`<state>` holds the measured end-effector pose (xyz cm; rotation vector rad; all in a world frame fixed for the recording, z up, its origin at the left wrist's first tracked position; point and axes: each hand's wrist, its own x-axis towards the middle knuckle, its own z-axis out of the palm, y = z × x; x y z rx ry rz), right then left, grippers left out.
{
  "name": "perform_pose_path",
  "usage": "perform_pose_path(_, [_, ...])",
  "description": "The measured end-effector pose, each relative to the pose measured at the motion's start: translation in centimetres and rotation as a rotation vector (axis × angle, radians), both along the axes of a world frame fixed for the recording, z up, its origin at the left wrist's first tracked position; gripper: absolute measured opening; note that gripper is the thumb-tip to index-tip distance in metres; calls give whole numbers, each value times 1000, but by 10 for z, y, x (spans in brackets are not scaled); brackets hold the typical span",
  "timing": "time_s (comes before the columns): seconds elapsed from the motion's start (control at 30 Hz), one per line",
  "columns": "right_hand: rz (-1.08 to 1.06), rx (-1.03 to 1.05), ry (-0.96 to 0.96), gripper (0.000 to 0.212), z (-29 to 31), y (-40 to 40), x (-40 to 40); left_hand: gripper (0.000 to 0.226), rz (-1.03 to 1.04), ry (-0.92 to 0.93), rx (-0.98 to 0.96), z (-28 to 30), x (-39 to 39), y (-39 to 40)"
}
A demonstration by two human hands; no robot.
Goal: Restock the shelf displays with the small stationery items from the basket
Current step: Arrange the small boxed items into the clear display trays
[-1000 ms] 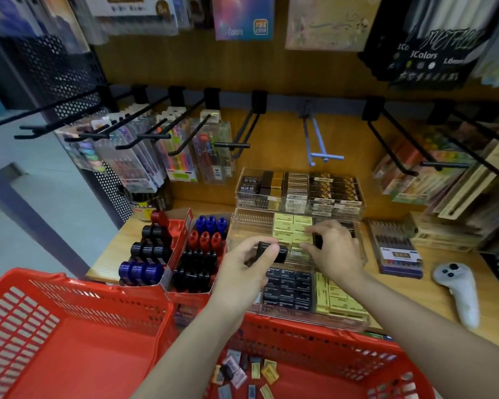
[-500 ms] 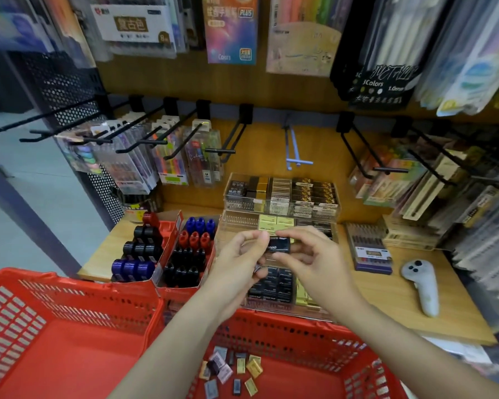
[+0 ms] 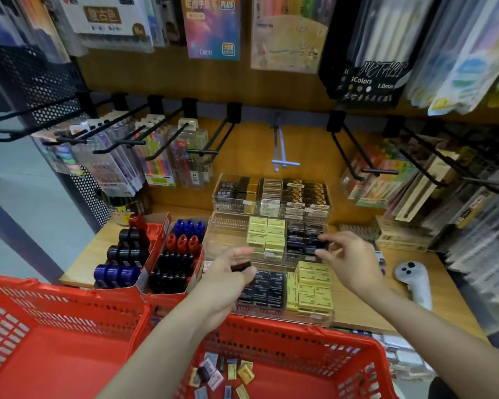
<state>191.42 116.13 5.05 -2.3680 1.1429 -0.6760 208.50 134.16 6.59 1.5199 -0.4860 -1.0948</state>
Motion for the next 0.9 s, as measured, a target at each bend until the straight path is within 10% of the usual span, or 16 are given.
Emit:
perform_pose_path(0.63, [42,55,14,20,-28,-22,35,28,62,-197,-11,-8,-8,-18])
perform_pose_path(0.9, [524,406,-203,52,15,33,5,27,10,-314,-84,-1,-19,-20])
